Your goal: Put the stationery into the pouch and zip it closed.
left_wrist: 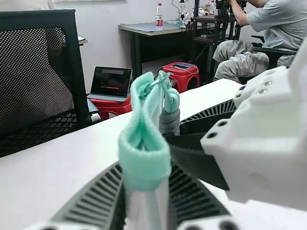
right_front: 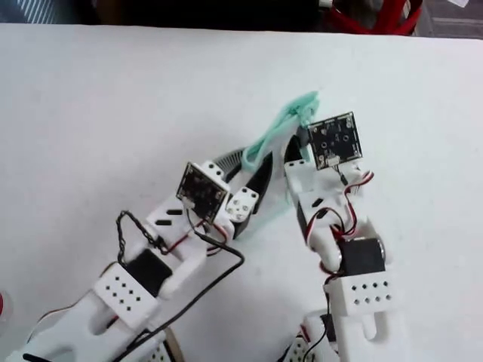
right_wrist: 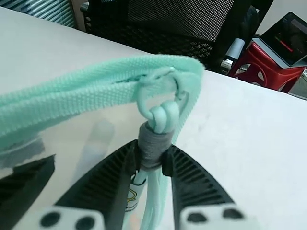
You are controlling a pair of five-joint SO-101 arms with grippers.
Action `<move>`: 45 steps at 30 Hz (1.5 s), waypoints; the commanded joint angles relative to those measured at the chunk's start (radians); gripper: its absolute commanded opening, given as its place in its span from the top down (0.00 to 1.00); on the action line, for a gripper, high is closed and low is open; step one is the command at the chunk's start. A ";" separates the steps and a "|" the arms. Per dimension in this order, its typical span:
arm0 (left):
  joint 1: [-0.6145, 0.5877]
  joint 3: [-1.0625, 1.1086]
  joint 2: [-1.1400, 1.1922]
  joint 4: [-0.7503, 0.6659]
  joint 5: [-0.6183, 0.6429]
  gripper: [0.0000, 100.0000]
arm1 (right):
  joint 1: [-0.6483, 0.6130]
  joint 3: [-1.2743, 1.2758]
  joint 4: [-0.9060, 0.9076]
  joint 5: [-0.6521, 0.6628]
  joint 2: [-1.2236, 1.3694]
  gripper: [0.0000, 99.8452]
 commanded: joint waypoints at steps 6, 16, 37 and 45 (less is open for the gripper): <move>0.002 0.008 0.028 0.015 -0.008 0.98 | 0.010 -0.155 0.237 0.015 -0.337 0.98; -0.005 0.008 0.028 0.021 -0.006 0.98 | -0.332 -0.486 0.604 0.084 -0.242 0.98; 0.002 0.029 0.025 0.023 -0.006 0.98 | -0.071 -0.216 0.395 -0.034 -0.139 0.77; 0.002 0.029 0.025 0.025 -0.006 0.98 | -0.097 -0.152 0.312 -0.029 -0.165 0.75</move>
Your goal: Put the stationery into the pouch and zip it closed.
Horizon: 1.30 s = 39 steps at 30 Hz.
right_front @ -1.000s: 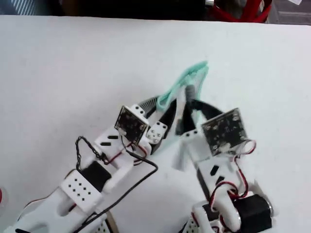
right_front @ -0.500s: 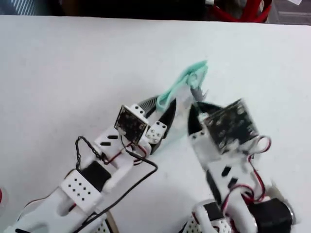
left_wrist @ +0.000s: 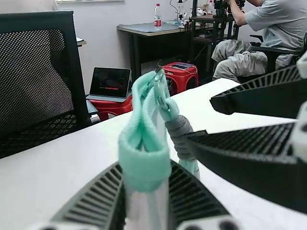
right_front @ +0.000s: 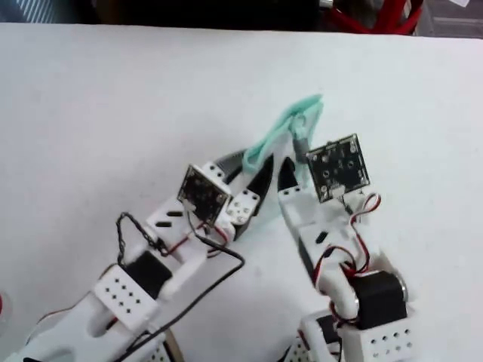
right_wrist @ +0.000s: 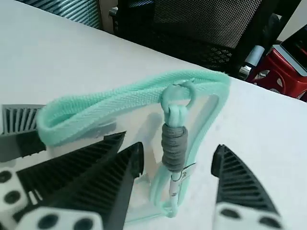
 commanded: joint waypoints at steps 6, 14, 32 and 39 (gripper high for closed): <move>0.002 0.021 0.027 0.026 -0.006 0.98 | 0.022 0.055 -0.189 0.000 0.117 0.70; 0.004 0.023 0.027 0.028 -0.006 0.97 | 0.022 0.055 -0.252 0.141 0.160 0.96; 0.073 -0.031 0.033 0.212 0.186 0.80 | 0.062 -0.028 -0.039 0.112 -0.133 0.98; 0.059 -0.031 0.033 0.207 0.184 0.80 | 0.243 -0.028 -0.021 0.110 -0.134 0.98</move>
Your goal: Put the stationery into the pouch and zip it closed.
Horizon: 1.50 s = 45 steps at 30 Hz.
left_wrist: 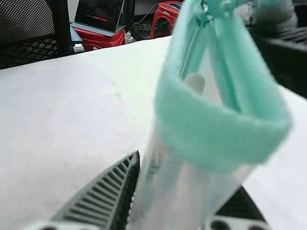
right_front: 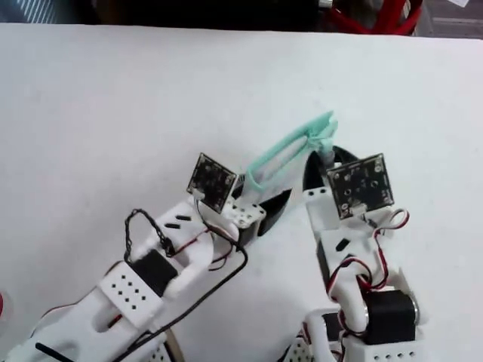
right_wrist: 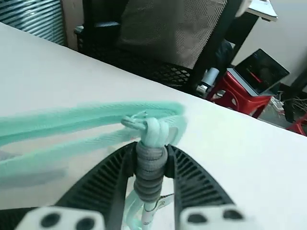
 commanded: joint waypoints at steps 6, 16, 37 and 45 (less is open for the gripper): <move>0.067 -0.025 0.010 -0.097 -0.058 0.94 | 0.120 -0.044 0.012 -0.006 -0.007 0.98; 0.122 -0.002 -0.018 -0.213 -0.212 0.98 | 0.139 0.041 0.010 0.003 -0.005 0.98; 0.042 -0.009 -0.483 0.107 -0.216 0.98 | 0.025 0.149 0.025 0.005 -0.013 0.98; 0.033 -0.015 -0.265 0.055 -0.276 0.98 | -0.071 -0.253 0.249 0.048 -0.005 0.98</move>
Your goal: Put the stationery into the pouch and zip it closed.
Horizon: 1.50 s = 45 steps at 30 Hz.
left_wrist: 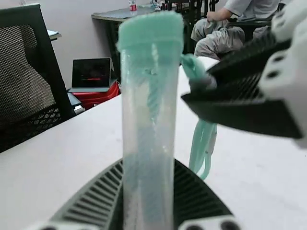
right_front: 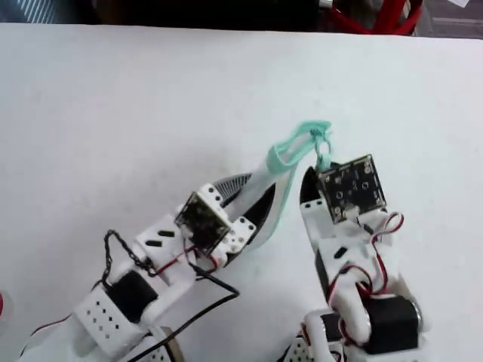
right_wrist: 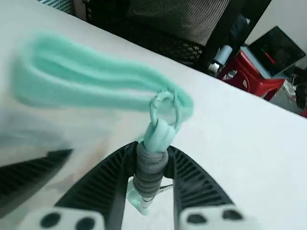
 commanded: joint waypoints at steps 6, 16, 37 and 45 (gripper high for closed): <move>0.005 -0.043 0.127 -0.072 -0.011 0.98 | -0.058 -0.462 0.197 0.015 0.056 0.98; 0.065 -0.038 0.232 -0.129 -0.054 0.98 | -0.242 -0.839 0.390 -0.041 0.303 0.98; 0.064 -0.066 0.286 -0.141 -0.052 0.98 | 0.093 -0.640 0.358 0.017 0.432 0.98; 0.064 -0.066 0.289 -0.143 -0.052 0.98 | -0.108 -0.506 0.421 -0.011 0.409 0.98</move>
